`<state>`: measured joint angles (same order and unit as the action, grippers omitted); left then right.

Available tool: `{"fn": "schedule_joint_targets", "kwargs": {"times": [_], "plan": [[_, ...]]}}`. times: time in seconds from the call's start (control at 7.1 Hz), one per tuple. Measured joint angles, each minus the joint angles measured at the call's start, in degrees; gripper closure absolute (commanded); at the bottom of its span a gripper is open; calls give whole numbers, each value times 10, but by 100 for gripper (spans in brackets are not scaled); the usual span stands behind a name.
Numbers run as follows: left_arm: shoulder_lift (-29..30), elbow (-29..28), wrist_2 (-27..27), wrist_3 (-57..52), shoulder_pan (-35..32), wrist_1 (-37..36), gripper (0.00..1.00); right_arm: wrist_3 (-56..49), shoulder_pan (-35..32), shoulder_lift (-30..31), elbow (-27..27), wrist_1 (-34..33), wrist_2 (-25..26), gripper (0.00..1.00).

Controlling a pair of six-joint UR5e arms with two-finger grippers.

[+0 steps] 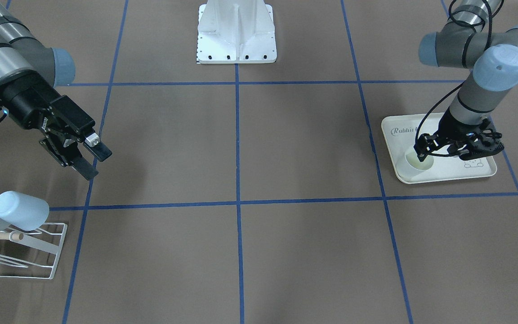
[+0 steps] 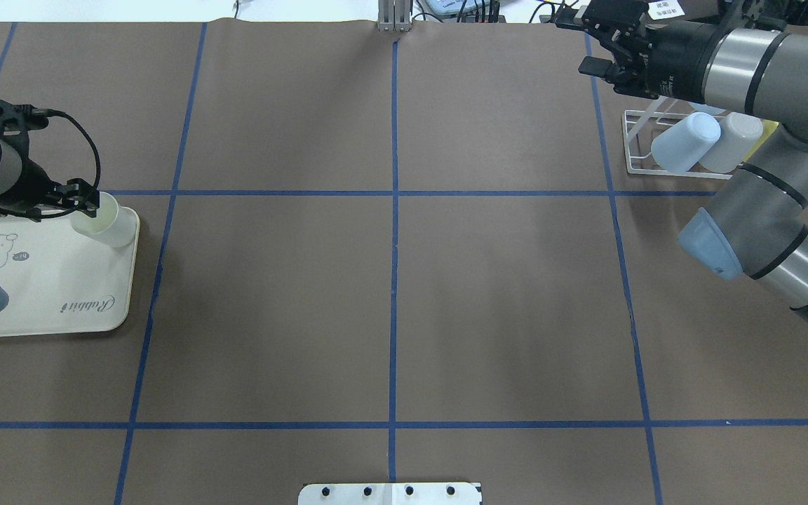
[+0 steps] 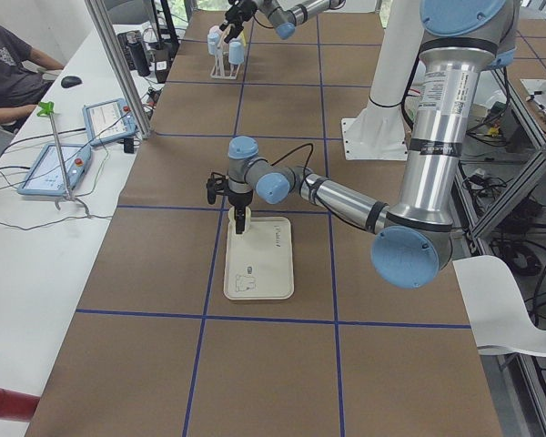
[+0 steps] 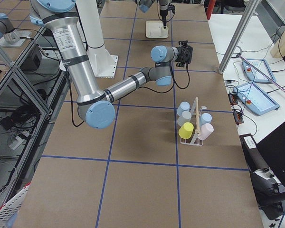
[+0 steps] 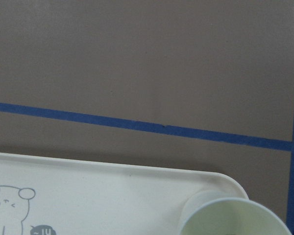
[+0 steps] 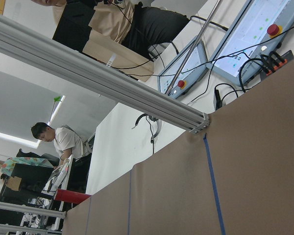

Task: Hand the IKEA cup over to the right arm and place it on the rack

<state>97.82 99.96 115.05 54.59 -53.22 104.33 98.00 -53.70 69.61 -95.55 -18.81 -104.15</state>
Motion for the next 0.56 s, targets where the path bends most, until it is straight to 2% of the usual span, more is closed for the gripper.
{"fn": "schedule_joint_targets", "kwargs": {"times": [0.14,0.28,0.56], "plan": [[0,0,0,0,4,0,30,0,0,0,0,0,0,0],[0,0,0,0,6,0,37,0,0,0,0,1,0,0],[0,-2,0,0,7,0,38,0,0,0,-1,1,0,0]]}}
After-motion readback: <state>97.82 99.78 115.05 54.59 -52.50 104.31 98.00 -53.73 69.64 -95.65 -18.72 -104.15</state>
